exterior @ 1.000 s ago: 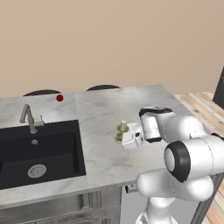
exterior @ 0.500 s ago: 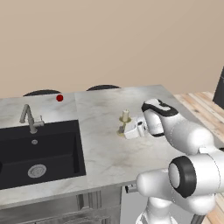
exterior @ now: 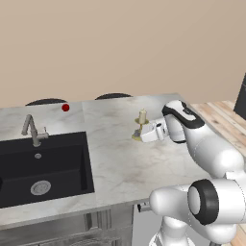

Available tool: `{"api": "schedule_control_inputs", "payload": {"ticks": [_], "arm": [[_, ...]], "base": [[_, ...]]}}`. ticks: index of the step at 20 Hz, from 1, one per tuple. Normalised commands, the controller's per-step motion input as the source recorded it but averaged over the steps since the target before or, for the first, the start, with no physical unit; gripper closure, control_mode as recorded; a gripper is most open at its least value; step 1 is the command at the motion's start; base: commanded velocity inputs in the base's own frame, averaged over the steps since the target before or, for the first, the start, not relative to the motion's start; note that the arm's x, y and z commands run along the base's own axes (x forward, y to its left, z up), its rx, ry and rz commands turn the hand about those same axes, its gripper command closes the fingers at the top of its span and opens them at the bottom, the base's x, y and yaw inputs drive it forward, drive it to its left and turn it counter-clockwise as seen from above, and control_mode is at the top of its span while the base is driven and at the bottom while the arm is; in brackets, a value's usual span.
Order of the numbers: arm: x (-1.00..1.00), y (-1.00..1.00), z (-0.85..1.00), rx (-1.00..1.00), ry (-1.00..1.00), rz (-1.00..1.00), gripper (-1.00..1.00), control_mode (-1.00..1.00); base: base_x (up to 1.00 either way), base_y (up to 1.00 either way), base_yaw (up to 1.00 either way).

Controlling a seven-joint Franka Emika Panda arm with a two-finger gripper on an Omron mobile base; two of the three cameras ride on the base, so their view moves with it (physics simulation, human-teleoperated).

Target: Pick the candle and candle from the dining table and place them in the open cabinet. Close the cabinet after placing the objects.

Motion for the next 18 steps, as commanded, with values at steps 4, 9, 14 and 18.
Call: {"api": "schedule_control_inputs", "payload": {"ticks": [4, 9, 14, 18], "arm": [[-0.01, -0.09, 0.33, 0.02, 0.00, -0.03, 1.00, -1.00], [-0.01, -0.03, 0.46, 0.00, 0.00, -0.02, 1.00, -1.00], [0.00, -0.02, 0.44, 0.00, 0.00, -0.01, 1.00, -1.00], [0.00, -0.01, 0.39, 0.00, 0.00, -0.02, 1.00, -1.00]], "base": [[0.00, 0.00, 0.00], [0.00, 0.00, 0.00], [0.00, 0.00, 0.00], [0.00, 0.00, 0.00]]}}
